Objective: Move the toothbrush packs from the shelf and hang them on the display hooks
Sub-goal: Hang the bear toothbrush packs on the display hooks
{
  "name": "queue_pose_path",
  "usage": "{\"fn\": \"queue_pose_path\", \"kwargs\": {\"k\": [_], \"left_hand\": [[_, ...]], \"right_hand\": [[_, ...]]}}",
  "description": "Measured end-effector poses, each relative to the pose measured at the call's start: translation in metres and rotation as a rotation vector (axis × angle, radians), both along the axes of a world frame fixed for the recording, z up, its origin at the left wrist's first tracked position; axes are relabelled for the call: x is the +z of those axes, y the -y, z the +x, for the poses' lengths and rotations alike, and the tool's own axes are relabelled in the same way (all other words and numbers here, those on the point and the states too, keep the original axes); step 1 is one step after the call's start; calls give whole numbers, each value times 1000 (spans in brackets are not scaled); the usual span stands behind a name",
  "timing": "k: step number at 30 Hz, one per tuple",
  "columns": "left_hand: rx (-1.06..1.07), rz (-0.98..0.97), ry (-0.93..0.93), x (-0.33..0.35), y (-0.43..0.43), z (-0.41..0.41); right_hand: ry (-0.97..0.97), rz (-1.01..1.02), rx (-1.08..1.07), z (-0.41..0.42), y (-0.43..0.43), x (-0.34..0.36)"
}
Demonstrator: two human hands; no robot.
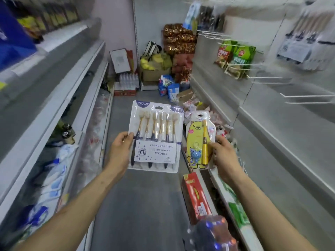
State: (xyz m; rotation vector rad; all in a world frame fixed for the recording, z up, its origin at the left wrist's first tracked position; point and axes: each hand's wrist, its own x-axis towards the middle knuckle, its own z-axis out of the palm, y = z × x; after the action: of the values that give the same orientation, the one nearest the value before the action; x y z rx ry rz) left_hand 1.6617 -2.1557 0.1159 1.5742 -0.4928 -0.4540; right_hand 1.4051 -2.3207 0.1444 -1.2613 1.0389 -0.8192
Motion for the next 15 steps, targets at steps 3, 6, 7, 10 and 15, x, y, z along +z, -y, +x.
{"fn": "queue_pose_path", "kwargs": {"k": [3, 6, 7, 10, 15], "left_hand": [[-17, -49, -31, 9, 60, 26], [-75, -81, -54, 14, 121, 52], [-101, -89, -50, 16, 142, 60], [-186, -118, -46, 17, 207, 81], [-406, -140, -70, 28, 323, 126]], "right_hand": [[-3, -27, -23, 24, 51, 12], [2, -68, -77, 44, 96, 19], [-5, -79, -103, 50, 110, 21], [-13, -100, -185, 66, 151, 22], [-9, -160, -375, 94, 215, 41]]}}
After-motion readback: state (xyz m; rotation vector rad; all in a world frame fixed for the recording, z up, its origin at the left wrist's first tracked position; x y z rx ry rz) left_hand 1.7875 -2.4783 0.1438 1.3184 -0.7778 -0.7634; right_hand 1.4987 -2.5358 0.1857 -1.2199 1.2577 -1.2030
